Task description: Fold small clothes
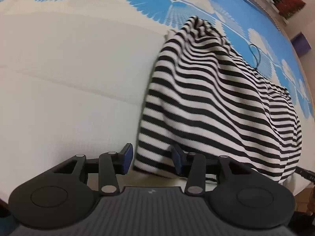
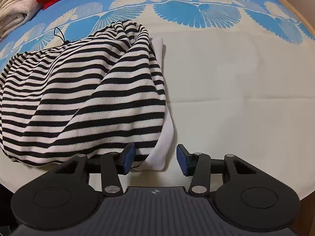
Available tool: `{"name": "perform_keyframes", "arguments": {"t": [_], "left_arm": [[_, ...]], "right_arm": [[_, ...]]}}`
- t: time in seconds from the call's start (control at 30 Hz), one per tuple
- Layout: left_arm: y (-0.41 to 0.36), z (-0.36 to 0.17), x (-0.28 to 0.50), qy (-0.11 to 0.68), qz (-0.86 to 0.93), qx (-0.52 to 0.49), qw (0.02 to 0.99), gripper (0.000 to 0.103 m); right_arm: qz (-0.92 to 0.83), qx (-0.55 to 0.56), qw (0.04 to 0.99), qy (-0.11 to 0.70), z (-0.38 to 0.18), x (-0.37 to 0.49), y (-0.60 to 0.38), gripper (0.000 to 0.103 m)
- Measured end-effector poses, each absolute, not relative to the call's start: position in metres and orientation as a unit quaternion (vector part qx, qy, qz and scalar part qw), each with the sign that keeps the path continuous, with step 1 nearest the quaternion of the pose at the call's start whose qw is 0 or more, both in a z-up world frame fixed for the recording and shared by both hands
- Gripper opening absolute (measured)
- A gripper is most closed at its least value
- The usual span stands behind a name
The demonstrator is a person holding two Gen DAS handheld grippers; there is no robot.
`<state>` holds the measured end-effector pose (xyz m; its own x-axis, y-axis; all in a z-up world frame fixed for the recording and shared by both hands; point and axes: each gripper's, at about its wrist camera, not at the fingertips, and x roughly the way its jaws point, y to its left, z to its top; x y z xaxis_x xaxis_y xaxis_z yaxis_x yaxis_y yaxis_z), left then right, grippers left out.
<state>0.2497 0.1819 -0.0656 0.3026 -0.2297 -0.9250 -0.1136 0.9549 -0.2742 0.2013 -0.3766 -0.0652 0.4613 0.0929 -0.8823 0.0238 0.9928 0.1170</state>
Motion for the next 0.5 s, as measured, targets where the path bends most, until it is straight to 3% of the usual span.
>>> {"name": "perform_keyframes", "arguments": {"t": [0.03, 0.07, 0.1, 0.13, 0.17, 0.37, 0.5], "left_arm": [[0.178, -0.066, 0.251, 0.589, -0.045, -0.140, 0.795, 0.041], [0.176, -0.066, 0.251, 0.589, -0.055, -0.135, 0.795, 0.024], [0.174, -0.065, 0.250, 0.590, -0.065, -0.129, 0.795, 0.013], [0.171, -0.064, 0.249, 0.588, -0.076, -0.121, 0.796, 0.002], [0.170, -0.061, 0.248, 0.581, -0.081, -0.114, 0.802, 0.002], [0.216, -0.020, 0.221, 0.483, -0.074, -0.208, 0.847, 0.001], [0.209, -0.058, 0.220, 0.588, -0.036, -0.134, 0.796, 0.001]], "right_arm": [[0.024, 0.057, 0.853, 0.518, -0.065, 0.202, -0.377, 0.046], [0.033, 0.059, 0.853, 0.517, -0.065, 0.201, -0.377, 0.035], [0.042, 0.062, 0.853, 0.517, -0.064, 0.201, -0.376, 0.019], [0.048, 0.061, 0.856, 0.512, -0.062, 0.200, -0.376, 0.014], [0.049, 0.059, 0.861, 0.503, -0.059, 0.199, -0.377, 0.006], [0.047, 0.172, 0.908, 0.380, -0.011, 0.176, -0.422, 0.003], [0.036, 0.124, 0.869, 0.477, -0.043, 0.180, -0.421, 0.003]]}}
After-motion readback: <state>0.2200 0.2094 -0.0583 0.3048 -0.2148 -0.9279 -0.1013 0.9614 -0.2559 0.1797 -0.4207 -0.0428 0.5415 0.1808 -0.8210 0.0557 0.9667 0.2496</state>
